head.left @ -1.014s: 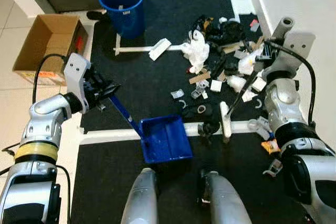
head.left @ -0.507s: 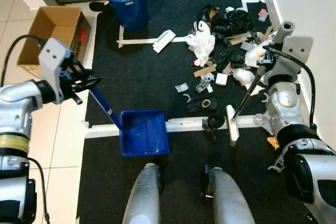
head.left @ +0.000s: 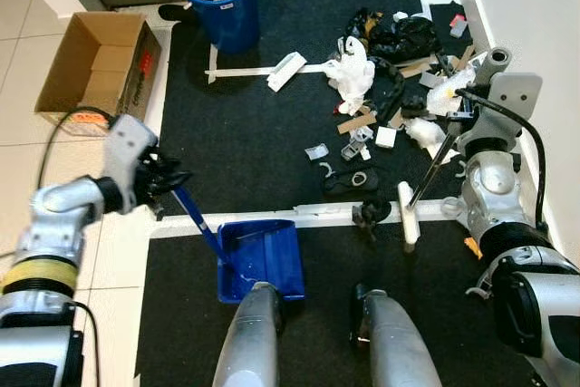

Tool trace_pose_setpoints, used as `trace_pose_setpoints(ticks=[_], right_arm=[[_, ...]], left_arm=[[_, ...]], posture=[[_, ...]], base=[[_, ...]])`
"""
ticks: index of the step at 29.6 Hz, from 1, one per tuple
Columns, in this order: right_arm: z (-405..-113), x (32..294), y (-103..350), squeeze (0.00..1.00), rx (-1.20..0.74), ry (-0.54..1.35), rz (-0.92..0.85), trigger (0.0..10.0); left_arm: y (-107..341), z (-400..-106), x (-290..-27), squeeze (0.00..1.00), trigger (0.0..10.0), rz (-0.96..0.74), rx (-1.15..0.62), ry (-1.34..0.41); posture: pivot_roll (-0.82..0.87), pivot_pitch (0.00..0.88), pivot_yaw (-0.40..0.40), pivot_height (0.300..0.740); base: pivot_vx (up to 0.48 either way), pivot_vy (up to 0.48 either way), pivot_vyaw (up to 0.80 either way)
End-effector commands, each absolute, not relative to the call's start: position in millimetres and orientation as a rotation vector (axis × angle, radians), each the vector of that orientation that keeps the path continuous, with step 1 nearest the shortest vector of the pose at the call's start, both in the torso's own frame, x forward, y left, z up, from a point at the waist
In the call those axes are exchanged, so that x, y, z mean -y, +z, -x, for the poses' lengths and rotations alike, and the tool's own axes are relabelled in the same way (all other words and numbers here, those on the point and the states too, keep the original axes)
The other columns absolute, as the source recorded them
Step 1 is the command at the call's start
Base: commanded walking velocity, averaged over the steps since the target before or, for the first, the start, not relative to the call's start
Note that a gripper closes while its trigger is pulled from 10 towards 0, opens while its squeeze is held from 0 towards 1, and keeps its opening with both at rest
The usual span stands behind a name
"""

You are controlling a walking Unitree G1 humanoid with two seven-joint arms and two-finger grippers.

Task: Sweep floor

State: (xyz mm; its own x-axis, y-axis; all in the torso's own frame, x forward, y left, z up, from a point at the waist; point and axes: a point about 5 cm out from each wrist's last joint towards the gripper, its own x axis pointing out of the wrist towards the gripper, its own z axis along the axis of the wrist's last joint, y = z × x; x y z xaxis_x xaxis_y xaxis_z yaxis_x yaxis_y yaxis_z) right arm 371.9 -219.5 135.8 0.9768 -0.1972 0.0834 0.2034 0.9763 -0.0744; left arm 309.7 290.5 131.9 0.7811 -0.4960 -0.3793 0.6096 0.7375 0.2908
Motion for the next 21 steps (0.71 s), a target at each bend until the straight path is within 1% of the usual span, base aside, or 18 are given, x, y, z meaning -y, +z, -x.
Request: trace_pose_setpoints(ticks=[1,5,6,7,8,13,19,20,21], right_arm=[[-366,218,124,0.0,0.053,-0.193,0.075,10.0],[-365,215,123,0.0,0.058,-0.169,0.074,10.0],[-365,215,123,0.0,0.062,-0.164,0.077,10.0],[-365,215,123,0.0,0.062,-0.164,0.077,10.0],[-365,216,123,0.0,0.064,-0.164,0.077,10.0],[-364,218,124,0.0,0.067,-0.17,0.075,10.0],[-364,219,123,0.0,0.067,-0.171,0.074,10.0],[-363,219,123,0.0,0.065,-0.17,0.074,10.0],[-363,219,123,0.0,0.065,-0.17,0.074,10.0]], left_arm=[[111,-305,-278,0.0,10.0,-0.491,-0.311,-0.598],[118,-308,-273,0.0,10.0,-0.54,-0.261,-0.597],[137,-316,-279,0.0,10.0,-0.552,-0.204,-0.565],[137,-316,-279,0.0,10.0,-0.552,-0.204,-0.565],[154,-321,-283,0.0,10.0,-0.556,-0.157,-0.544],[184,-325,-287,0.0,10.0,-0.566,-0.089,-0.566],[189,-322,-283,0.0,10.0,-0.559,-0.088,-0.617],[178,-320,-278,0.0,10.0,-0.531,-0.105,-0.647],[178,-320,-278,0.0,10.0,-0.531,-0.105,-0.647]], posture=[[0.07,0.354,0.037,0.74],[0.06,0.352,0.033,0.74],[0.06,0.349,0.031,0.74],[0.06,0.349,0.031,0.74],[0.06,0.347,0.032,0.74],[0.06,0.345,0.034,0.74],[0.06,0.345,0.034,0.74],[0.06,0.348,0.03,0.74],[0.06,0.348,0.03,0.74]], base=[[0.0,0.0,0.0],[0.0,0.0,0.0],[0.0,0.0,0.0],[0.0,0.0,0.0],[0.0,0.0,0.0],[0.0,0.0,0.0],[0.0,0.0,0.0],[0.0,0.0,0.0],[0.0,0.0,0.0]])
